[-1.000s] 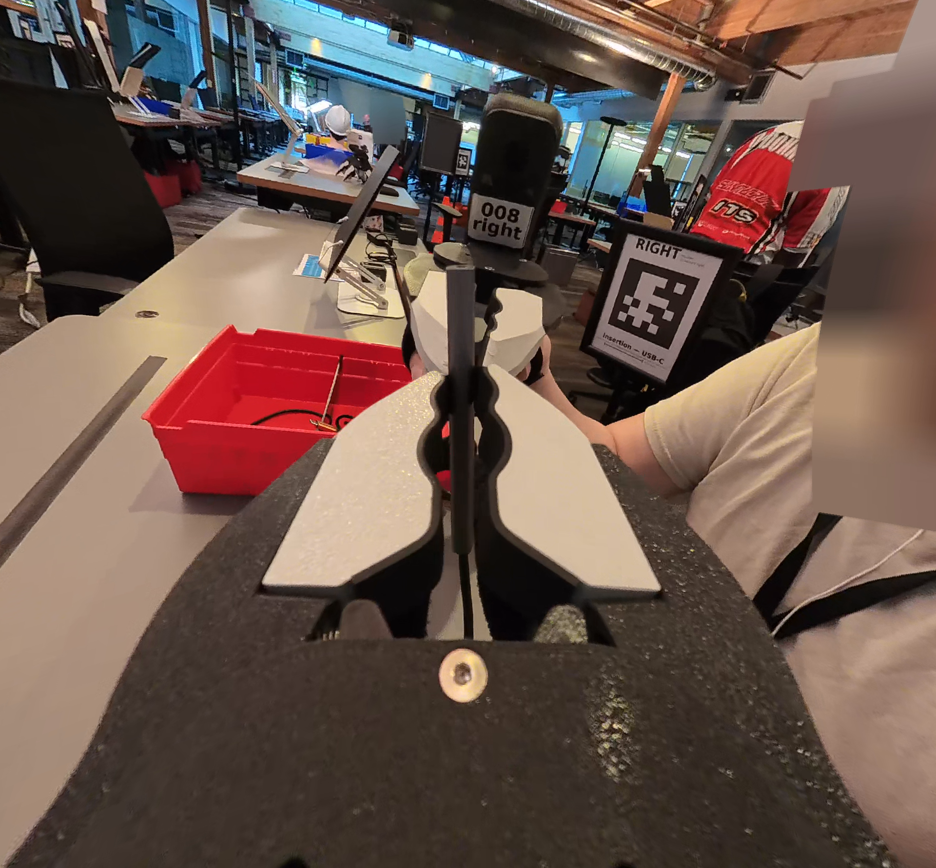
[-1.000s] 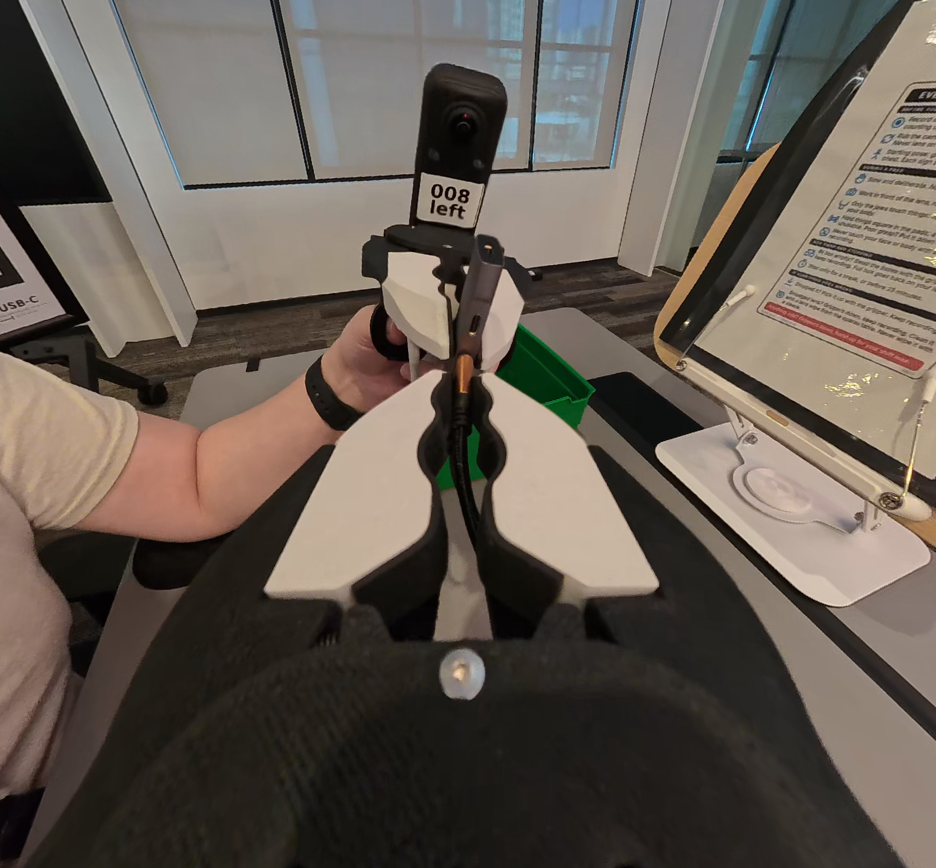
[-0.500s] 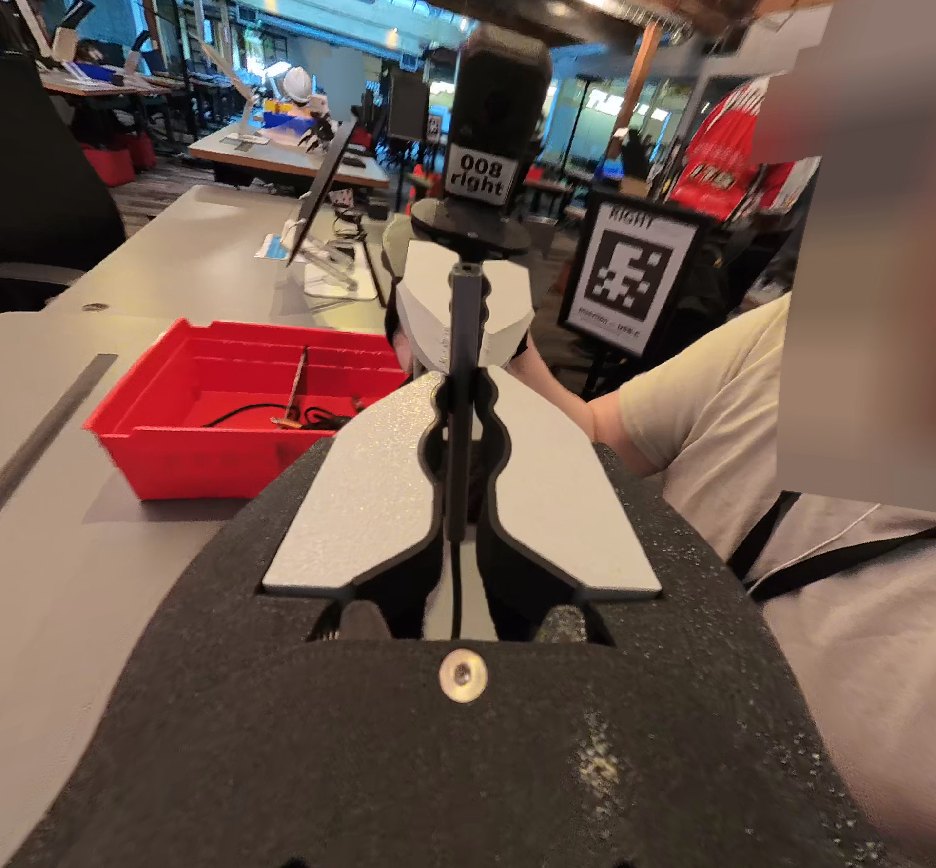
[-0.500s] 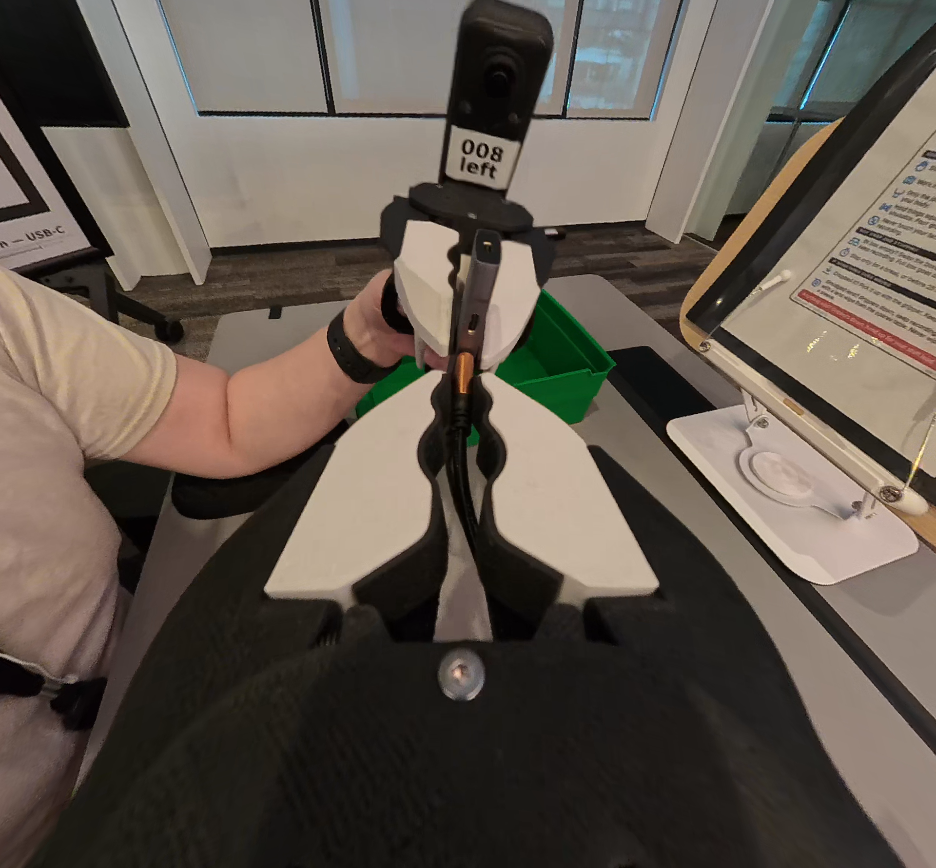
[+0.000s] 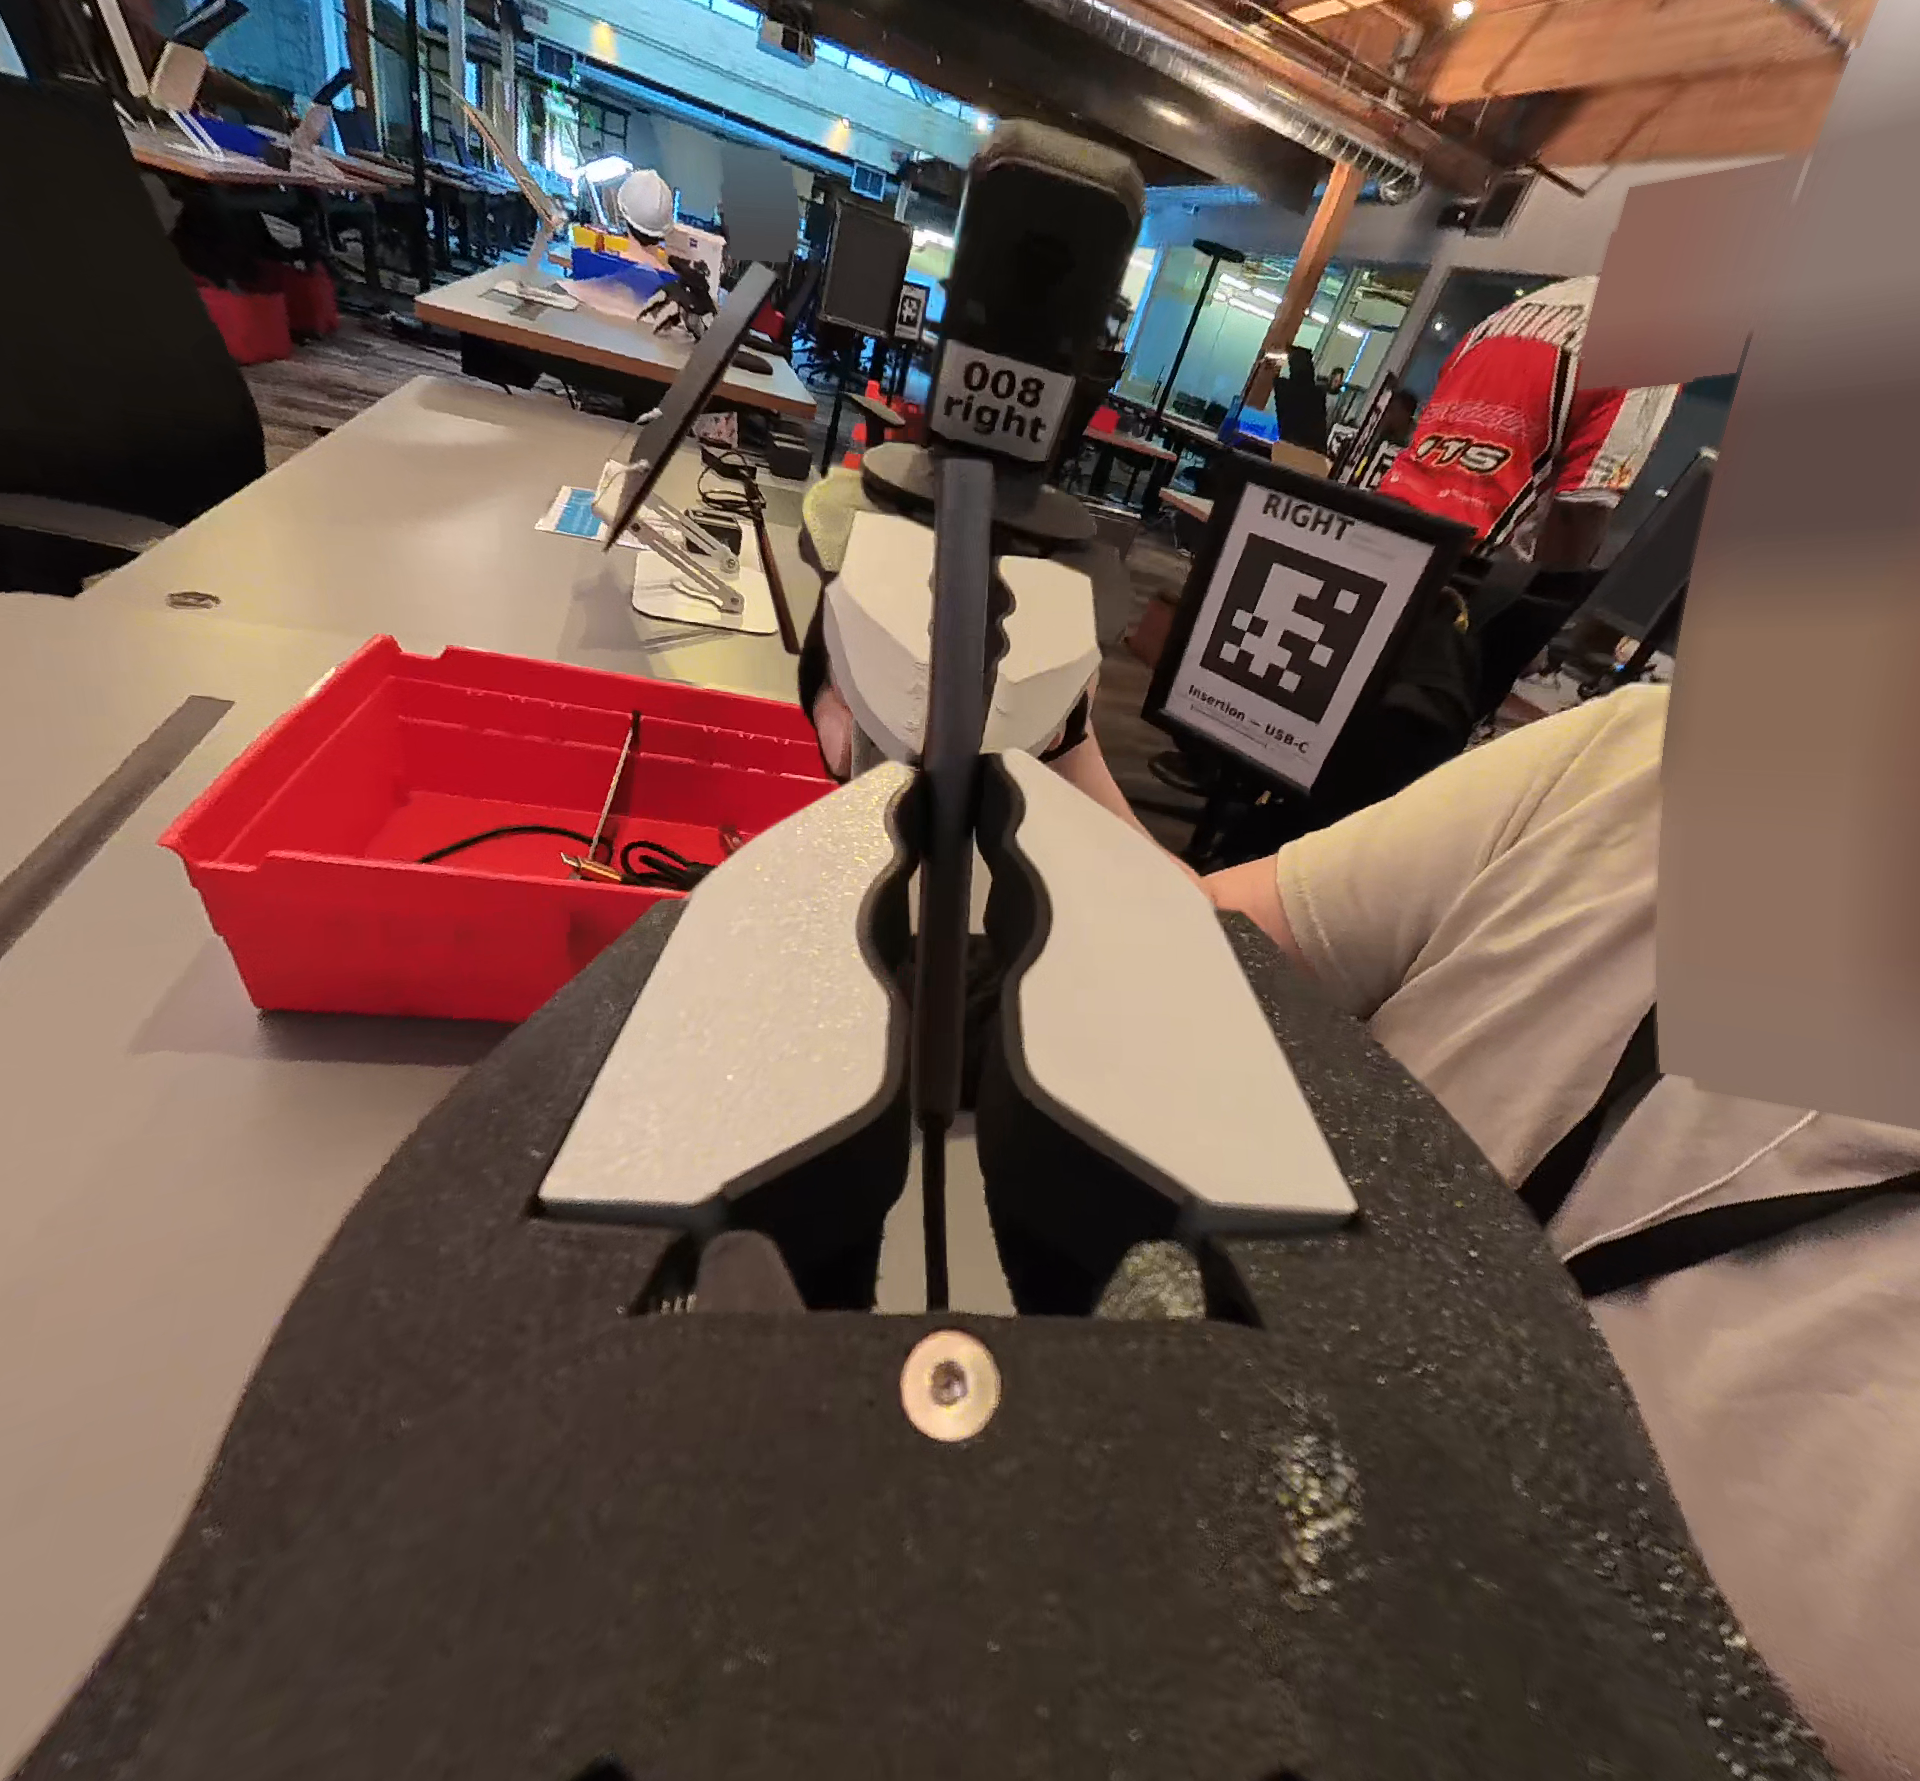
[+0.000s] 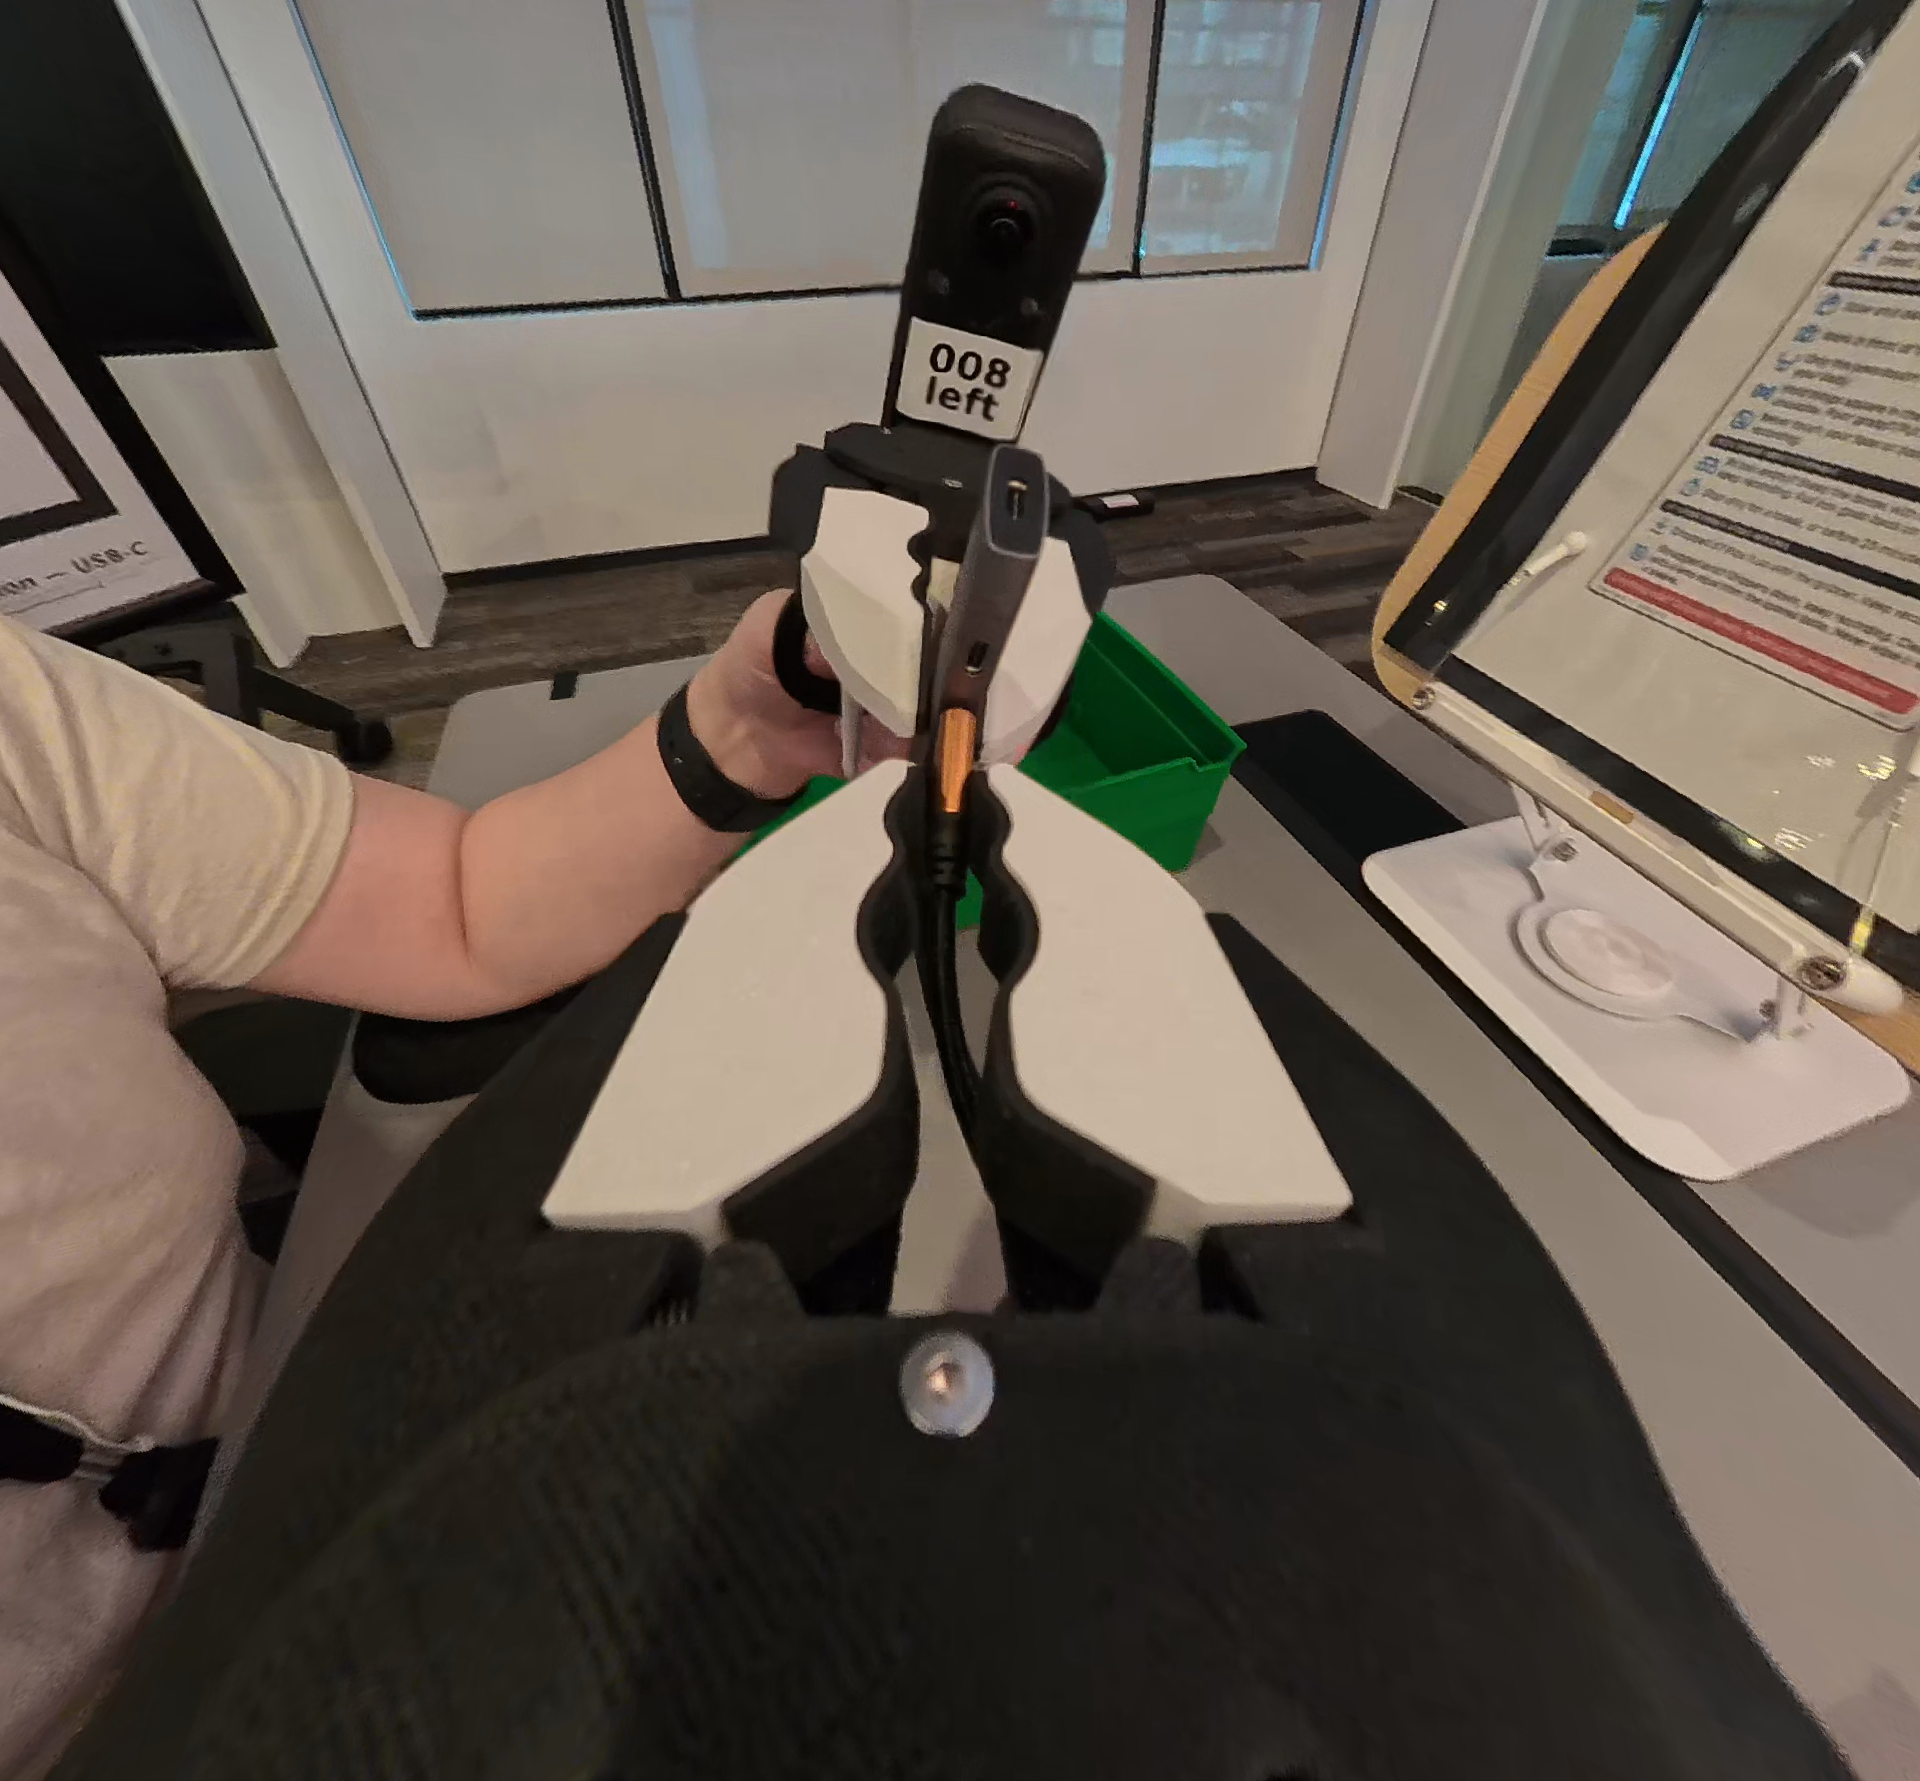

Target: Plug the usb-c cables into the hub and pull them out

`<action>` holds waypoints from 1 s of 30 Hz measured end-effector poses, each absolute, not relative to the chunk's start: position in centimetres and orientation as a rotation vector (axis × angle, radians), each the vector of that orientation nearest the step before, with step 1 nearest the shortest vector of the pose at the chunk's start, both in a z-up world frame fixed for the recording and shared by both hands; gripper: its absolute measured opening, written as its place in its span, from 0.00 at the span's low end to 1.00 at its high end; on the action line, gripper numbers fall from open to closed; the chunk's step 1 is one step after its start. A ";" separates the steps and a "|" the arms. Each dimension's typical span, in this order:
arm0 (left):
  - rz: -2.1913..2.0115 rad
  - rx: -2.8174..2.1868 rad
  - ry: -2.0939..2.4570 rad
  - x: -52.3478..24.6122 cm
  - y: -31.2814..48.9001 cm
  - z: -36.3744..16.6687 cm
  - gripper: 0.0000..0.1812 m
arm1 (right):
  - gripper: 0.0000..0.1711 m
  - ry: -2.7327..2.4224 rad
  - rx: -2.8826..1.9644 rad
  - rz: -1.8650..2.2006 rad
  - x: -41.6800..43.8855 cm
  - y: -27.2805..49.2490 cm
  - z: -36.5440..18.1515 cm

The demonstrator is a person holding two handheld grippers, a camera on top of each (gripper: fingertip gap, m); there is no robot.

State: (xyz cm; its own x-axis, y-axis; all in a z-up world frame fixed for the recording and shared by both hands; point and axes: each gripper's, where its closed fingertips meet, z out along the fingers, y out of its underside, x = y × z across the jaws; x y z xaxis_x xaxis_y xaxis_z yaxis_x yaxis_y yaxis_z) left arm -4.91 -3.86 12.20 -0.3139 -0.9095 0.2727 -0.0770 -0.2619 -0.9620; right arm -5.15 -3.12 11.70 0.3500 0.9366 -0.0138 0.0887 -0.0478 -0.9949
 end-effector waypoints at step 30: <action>-1.518 -1.281 1.382 -5.6 -4.0 11.7 0.05 | 0.04 -1.084 -1.476 0.874 -6.0 -3.3 10.2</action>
State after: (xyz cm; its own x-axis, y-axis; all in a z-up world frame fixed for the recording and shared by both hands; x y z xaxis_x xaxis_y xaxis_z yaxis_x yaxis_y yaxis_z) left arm -5.63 -3.99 11.74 -0.2605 -0.9437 0.2040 -0.1149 -0.1795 -0.9770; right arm -5.97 -3.32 10.19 0.3209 0.9467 0.0272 0.1740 -0.0307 -0.9843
